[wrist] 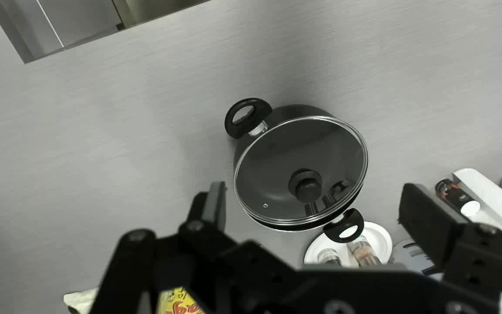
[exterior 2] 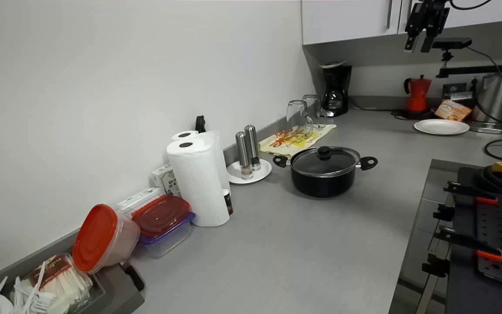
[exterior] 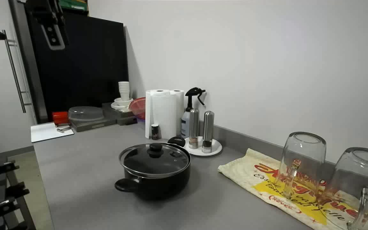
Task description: Remove the glass lid from the top of the black pot
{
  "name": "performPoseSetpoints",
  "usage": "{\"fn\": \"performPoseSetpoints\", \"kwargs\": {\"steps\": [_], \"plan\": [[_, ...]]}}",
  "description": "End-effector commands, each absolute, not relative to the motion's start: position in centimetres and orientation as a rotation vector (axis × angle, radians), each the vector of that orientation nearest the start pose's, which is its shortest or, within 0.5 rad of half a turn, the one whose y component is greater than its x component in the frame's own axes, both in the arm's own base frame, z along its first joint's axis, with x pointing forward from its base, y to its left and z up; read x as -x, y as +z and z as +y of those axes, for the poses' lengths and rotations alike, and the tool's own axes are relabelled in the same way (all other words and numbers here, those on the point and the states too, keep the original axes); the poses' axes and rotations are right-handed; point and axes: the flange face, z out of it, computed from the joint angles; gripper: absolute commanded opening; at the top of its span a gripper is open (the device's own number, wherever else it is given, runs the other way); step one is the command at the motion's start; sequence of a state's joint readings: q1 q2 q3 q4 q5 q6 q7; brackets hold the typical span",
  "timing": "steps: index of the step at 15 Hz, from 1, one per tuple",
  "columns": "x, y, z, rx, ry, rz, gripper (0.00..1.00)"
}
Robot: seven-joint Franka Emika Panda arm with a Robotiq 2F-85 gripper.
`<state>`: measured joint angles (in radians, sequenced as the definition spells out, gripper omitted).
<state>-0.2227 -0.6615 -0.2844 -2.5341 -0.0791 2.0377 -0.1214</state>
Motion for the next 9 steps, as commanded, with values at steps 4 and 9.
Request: {"fn": "performPoseSetpoints", "kwargs": {"steps": [4,9], "plan": [[-31.91,49.69,-19.04,3.040,-0.260,0.475,1.00],[-32.44,50.35,-19.25,3.041,-0.298,0.474,1.00]]}}
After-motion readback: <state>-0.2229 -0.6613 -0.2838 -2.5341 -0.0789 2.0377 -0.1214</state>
